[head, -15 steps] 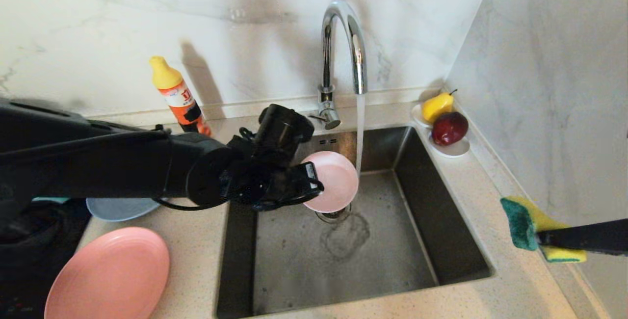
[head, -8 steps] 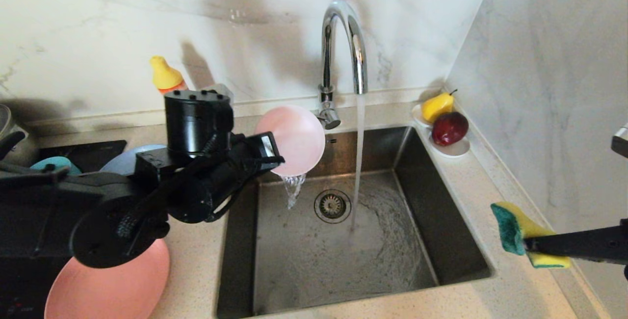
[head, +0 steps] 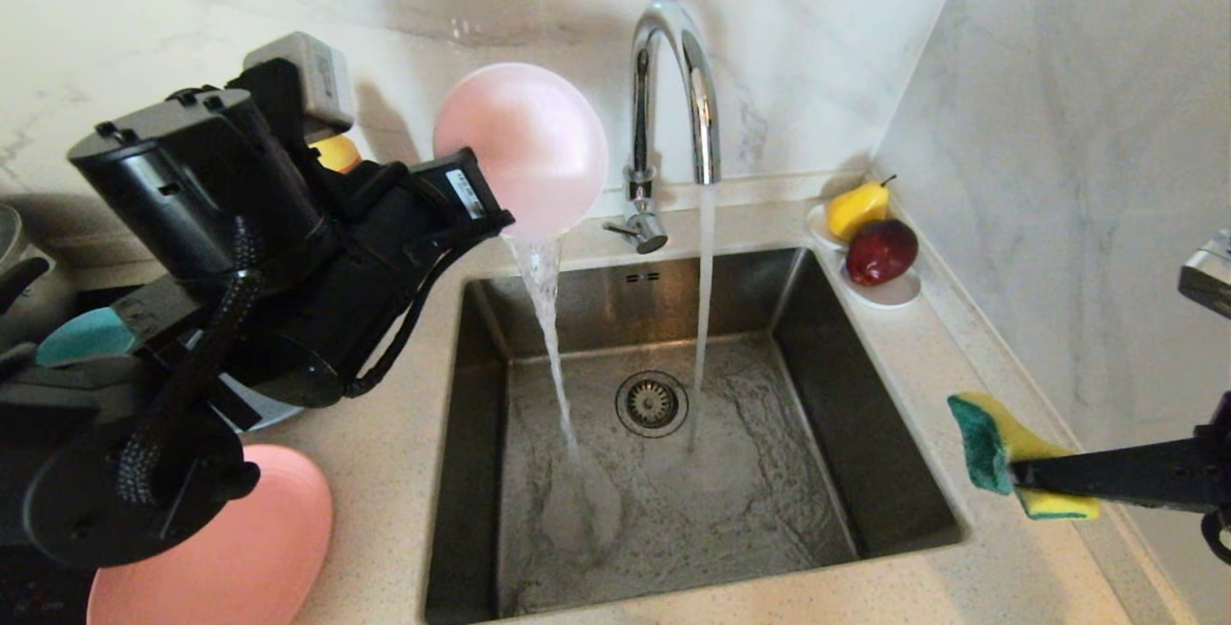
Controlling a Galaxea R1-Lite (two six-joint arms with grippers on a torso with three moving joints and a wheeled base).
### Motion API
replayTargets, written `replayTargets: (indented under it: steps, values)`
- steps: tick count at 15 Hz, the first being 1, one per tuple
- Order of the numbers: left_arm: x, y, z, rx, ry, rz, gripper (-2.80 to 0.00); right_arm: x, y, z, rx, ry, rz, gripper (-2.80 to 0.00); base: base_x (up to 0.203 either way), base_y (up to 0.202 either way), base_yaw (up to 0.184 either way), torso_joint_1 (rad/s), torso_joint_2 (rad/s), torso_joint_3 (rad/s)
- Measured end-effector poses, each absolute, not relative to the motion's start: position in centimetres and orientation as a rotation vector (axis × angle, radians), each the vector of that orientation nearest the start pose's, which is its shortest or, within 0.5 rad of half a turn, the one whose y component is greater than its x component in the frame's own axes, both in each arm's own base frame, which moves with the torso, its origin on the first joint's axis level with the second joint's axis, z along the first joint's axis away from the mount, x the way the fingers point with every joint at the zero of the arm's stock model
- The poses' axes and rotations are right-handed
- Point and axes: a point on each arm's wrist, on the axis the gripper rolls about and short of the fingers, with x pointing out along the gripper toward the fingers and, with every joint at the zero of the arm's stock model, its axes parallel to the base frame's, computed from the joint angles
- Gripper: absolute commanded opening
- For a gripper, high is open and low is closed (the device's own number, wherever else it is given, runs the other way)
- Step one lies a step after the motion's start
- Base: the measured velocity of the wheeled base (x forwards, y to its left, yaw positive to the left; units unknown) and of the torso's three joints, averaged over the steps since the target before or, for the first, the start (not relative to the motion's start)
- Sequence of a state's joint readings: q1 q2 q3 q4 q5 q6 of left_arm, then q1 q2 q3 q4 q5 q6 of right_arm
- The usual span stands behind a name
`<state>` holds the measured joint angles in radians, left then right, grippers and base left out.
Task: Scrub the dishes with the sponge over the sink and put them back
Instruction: Rinse the bowl
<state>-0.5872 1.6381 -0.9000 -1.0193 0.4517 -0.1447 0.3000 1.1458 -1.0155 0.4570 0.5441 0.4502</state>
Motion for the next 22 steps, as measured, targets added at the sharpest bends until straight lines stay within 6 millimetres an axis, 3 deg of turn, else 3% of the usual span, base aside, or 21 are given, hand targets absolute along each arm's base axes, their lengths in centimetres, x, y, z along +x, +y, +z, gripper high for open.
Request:
replayTargets:
  steps: [7, 12, 15, 20, 22]
  values:
    - [22.8, -14.1, 29.7, -0.324, -0.365, -0.194, -2.8, 13.5, 5.4, 26.6, 0.486, 0.795, 0.667, -2.8, 0.0, 0.0, 0.0, 0.0, 0.0, 0.0]
    - [22.6, -13.5, 29.8, -0.324, -0.362, -0.175, -2.8, 13.3, 5.3, 26.8, 0.486, 0.785, 0.665, -2.8, 0.0, 0.0, 0.0, 0.0, 0.0, 0.0]
    - [23.2, -13.6, 28.2, -0.263, -0.232, -0.164, -2.8, 13.0, 5.2, 27.0, 0.488, 0.774, 0.663, -2.8, 0.0, 0.0, 0.0, 0.0, 0.0, 0.0]
    - [24.3, -13.5, 23.9, -0.148, 0.173, -0.137, -2.8, 13.0, 4.8, 27.2, 0.494, 0.758, 0.64, -2.8, 0.0, 0.0, 0.0, 0.0, 0.0, 0.0]
    - [24.8, -12.5, 24.0, -0.18, 0.331, -0.125, -2.8, 13.0, 4.7, 27.2, 0.496, 0.755, 0.635, -2.8, 0.0, 0.0, 0.0, 0.0, 0.0, 0.0]
